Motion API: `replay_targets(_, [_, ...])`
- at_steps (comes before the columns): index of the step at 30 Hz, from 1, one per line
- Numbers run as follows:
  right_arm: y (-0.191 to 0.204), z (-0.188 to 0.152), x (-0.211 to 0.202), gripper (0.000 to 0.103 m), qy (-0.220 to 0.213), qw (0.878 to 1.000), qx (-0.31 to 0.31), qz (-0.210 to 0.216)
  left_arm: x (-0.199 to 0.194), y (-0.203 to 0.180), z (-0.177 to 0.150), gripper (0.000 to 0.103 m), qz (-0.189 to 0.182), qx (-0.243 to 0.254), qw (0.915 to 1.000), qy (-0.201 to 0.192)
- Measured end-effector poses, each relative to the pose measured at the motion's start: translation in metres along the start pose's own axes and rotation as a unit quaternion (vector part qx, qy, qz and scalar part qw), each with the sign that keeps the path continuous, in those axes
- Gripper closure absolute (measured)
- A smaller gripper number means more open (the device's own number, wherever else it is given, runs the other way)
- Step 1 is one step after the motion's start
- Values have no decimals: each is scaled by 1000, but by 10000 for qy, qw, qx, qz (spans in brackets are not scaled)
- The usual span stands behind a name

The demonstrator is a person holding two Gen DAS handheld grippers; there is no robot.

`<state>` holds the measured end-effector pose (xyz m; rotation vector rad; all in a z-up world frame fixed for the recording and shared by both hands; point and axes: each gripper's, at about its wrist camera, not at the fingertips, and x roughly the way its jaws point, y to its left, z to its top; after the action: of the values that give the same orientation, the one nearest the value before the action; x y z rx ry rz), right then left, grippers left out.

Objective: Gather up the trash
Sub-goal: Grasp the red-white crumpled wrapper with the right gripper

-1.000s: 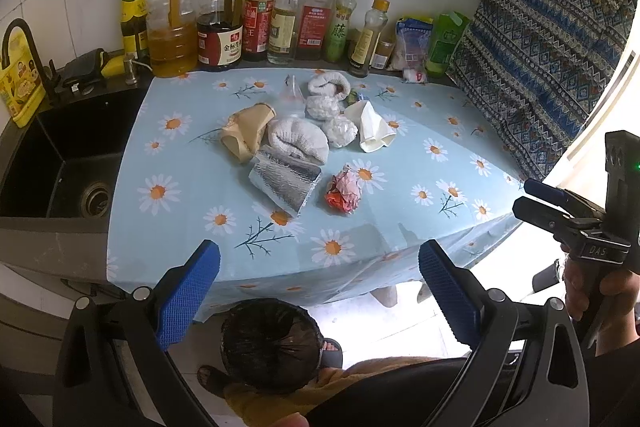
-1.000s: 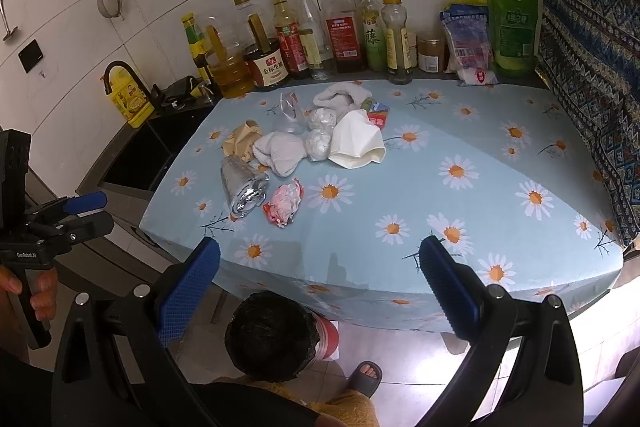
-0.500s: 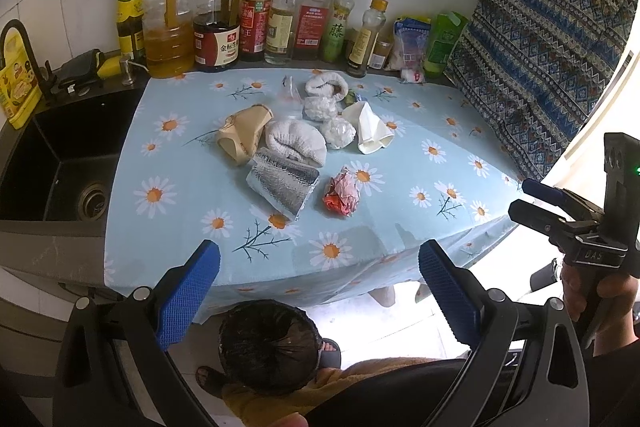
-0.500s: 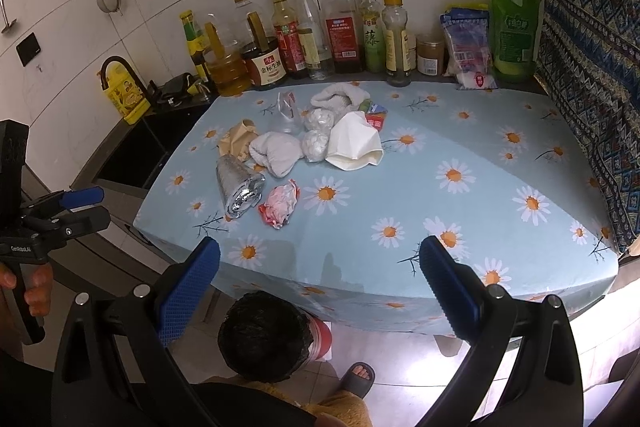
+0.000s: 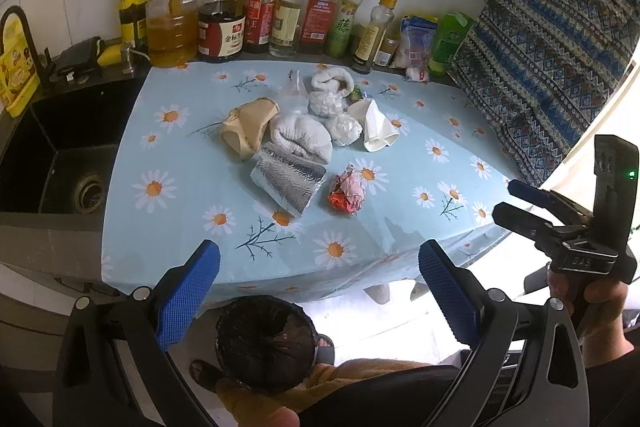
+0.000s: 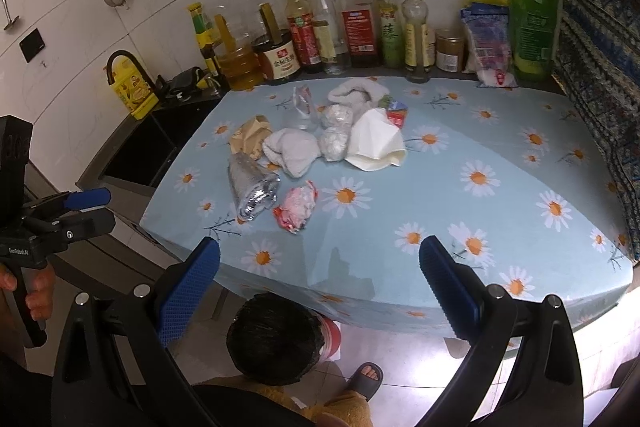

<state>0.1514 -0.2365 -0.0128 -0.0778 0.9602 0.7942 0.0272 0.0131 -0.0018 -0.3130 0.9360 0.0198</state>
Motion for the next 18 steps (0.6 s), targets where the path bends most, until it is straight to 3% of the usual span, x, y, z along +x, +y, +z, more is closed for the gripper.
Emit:
replay_targets(9, [16, 16, 49, 4, 217, 9994, -80, 239, -1, 31, -6, 7, 76, -317, 9994, 82])
replay_targets(18, [15, 25, 115, 20, 707, 9972, -180, 147, 4, 55, -16, 7, 99, -645, 9977, 197])
